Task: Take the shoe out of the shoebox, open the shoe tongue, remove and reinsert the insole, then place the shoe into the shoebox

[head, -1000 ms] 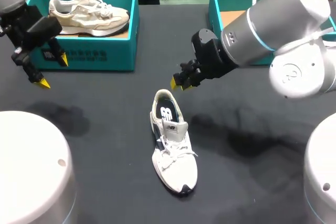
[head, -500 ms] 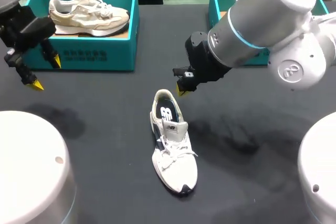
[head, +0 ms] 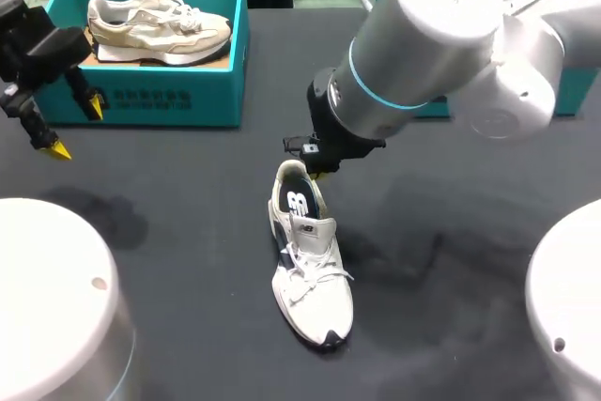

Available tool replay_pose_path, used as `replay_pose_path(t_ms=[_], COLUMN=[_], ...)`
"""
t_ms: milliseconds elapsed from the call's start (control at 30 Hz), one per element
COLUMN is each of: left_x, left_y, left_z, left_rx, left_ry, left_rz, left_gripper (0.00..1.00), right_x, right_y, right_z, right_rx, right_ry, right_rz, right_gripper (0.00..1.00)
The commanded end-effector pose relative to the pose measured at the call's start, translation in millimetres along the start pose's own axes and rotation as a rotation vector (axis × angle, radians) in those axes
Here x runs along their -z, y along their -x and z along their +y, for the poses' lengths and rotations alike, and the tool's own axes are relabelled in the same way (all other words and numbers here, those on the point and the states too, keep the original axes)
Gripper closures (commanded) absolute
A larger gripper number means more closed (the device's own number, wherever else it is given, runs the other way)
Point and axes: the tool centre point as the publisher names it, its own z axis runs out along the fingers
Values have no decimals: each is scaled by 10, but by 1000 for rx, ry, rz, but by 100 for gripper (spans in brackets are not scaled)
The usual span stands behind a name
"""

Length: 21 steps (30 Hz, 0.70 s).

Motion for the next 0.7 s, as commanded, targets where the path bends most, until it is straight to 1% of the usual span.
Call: replay_pose_path(t_ms=[33,133,200,267,667,700], left_x=[1,1,1,1,1,1], left_y=[-12,-12,-12,-12,-12,-12], left_z=[2,2,2,2,2,2], left_rx=[0,0,0,0,0,0], left_ry=[2,2,2,2,2,2], left_rz=[-1,-1,-1,-1,-1,-1], left_gripper=[0,0,0,0,0,0], right_x=[-154,-227,-268,-315,-315,-362], right_y=[-264,-347,-395,-424,-424,-414], right_z=[32,3,-37,-82,-82,-65], right_rx=[37,45,42,-34,-34,-15], right_ry=[0,16,35,30,30,30], right_rz=[-107,-162,-162,-229,-229,-231], right_gripper=[100,100,100,100,100,100])
